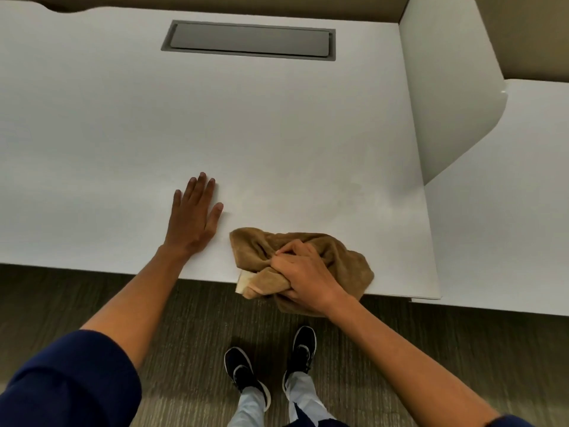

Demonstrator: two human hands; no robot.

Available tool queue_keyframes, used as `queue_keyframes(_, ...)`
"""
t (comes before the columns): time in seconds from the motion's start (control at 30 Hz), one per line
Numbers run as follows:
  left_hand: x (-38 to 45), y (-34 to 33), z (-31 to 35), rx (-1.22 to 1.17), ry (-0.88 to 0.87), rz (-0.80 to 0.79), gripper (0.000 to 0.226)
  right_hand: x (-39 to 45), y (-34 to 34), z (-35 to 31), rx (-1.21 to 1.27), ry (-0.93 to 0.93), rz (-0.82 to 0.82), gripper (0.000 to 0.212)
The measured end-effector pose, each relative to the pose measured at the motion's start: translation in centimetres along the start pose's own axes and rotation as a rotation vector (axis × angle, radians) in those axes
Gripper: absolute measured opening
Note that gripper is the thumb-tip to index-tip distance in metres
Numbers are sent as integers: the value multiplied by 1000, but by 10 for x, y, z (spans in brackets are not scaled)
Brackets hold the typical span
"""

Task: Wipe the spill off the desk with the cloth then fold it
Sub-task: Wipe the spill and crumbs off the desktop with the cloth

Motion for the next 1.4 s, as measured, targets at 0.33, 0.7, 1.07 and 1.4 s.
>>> queue_keyframes(0.33,9,-3,6,77,-2,30,69,-46,75,123,-161,-589,296,16)
queue_keyframes(0.7,9,-2,6,73,-1,42,68,-77,72,112,-165,-494,103,85)
queue_keyframes(1.07,10,-5,4,80,0,51,69,-50,79,132,-336,-450,147,58)
queue_keyframes(1.4,9,-5,3,91,7,50,69,-6,101,169,-458,-598,437,33)
Point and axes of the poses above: each hand's wrist, its own x-axis towards the middle knuckle, its own y-axis out of the back of the hand, z = x × y, the point moved 5 cm from there along x, towards the middle knuckle, and after that the axes turned 2 degrees about y, right-handed, at the moved point
